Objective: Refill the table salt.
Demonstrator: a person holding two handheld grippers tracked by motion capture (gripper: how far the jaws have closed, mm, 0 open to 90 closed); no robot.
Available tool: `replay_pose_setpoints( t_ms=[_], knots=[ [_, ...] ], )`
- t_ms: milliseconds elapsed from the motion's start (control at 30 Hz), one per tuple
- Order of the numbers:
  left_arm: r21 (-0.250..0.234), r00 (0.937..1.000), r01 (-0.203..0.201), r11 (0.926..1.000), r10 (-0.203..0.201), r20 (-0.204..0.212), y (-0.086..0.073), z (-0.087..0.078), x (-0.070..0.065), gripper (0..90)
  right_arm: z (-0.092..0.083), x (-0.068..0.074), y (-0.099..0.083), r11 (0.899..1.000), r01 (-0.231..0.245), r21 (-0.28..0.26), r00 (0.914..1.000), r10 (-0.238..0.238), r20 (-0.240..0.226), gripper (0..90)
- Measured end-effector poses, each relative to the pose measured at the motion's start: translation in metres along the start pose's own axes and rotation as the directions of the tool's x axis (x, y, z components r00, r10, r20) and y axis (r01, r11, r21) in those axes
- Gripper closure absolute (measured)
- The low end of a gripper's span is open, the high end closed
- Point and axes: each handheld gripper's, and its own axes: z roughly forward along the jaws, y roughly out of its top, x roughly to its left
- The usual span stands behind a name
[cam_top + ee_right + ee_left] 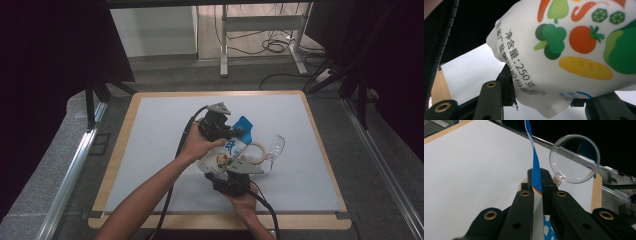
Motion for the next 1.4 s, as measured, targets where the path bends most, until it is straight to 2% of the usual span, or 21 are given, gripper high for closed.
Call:
replay_pose_setpoints(
  t_ms=[200,400,767,833,1133,1200,1400],
  knots=[
    [0.005,1.0,0.008,1.0,-0.008,0.004,0.0,0.0024,-0.0002,90.0,0.0024,0.0019,-0.0012,1.0,0.0,0.001,0.9996,0.0,0.029,51.4],
    [0.019,1.0,-0.003,0.9998,0.003,0.004,0.0024,0.0048,-0.0012,90.0,0.0043,0.0049,-0.0001,1.0,-0.007,-0.004,0.9985,0.007,0.055,51.4],
    [0.027,1.0,0.002,0.9996,-0.002,0.007,0.0041,0.0076,-0.0004,90.0,0.0055,0.0067,0.0024,0.999,-0.038,-0.01,0.998,0.038,0.051,51.6],
    [0.029,0.9999,0.014,0.9995,-0.014,0.009,0.0054,0.0086,-0.001,90.0,0.0067,0.0082,0.0036,0.999,-0.04,-0.014,0.9972,0.041,0.063,51.7],
    [0.039,0.9999,0.01,0.9992,-0.01,0.01,0.006,0.0084,0.0002,90.0,0.0076,0.0082,0.0043,0.999,-0.043,-0.016,0.9969,0.044,0.064,51.8],
    [0.032,0.9997,0.019,0.9993,-0.019,0.012,0.0053,0.0085,0.0002,90.0,0.0077,0.0076,0.004,0.999,-0.04,-0.012,0.9972,0.04,0.063,51.8],
    [0.041,0.9998,0.013,0.9991,-0.014,0.012,0.0051,0.0072,0.0019,90.0,0.0084,0.0065,0.003,1.0,-0.027,-0.006,0.9975,0.027,0.066,52.0]
  ],
)
